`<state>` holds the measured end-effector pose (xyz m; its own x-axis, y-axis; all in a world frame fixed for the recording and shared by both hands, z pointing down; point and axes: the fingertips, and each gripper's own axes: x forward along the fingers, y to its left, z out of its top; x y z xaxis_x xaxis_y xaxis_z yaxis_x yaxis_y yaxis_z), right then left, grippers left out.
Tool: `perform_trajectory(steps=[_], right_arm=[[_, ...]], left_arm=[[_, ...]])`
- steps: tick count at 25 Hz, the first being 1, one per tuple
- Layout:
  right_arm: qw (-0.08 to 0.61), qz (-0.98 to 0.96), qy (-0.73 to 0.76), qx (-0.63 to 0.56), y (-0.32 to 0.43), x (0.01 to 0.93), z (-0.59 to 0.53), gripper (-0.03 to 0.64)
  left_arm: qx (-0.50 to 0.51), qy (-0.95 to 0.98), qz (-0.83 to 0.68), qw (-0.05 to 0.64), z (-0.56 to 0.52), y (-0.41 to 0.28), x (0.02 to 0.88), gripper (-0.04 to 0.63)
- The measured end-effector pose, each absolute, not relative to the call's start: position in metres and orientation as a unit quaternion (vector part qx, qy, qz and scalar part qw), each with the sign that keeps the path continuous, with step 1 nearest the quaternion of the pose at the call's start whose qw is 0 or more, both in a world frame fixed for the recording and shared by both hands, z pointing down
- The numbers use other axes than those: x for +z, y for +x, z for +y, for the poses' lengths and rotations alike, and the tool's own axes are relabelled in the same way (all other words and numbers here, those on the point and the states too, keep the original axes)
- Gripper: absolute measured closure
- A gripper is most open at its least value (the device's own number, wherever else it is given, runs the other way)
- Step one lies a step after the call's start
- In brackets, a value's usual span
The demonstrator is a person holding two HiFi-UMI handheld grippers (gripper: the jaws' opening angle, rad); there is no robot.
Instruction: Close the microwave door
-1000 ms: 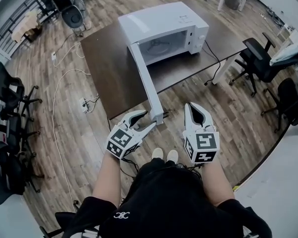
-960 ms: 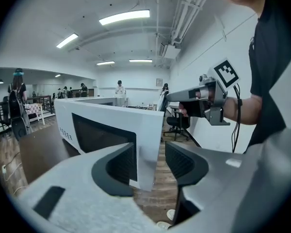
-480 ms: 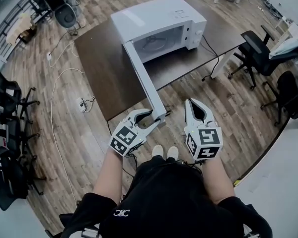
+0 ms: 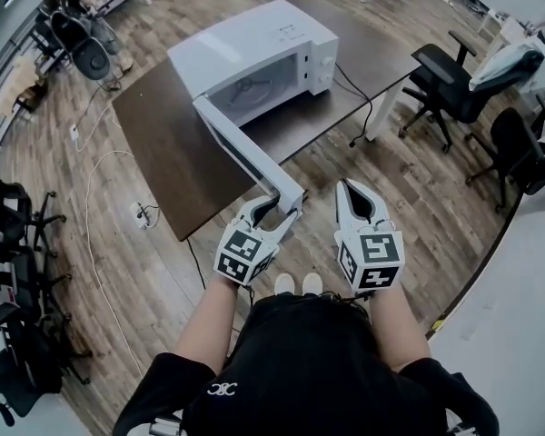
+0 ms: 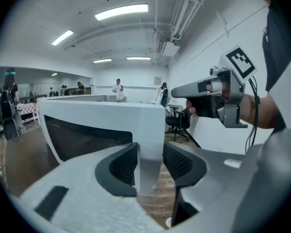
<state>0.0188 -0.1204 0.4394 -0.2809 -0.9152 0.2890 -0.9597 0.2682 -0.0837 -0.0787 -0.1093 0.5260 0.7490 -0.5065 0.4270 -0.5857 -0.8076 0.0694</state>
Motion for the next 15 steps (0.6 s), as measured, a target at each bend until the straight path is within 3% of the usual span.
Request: perform_trajectory(steps=[15], right_arm=[[0.079, -0.763, 0.629, 0.125, 0.099, 0.439, -0.128, 0.607]], left_arm=[[0.197, 0.883, -0.405, 0.134, -0.165, -0.015, 0.53, 0.44]])
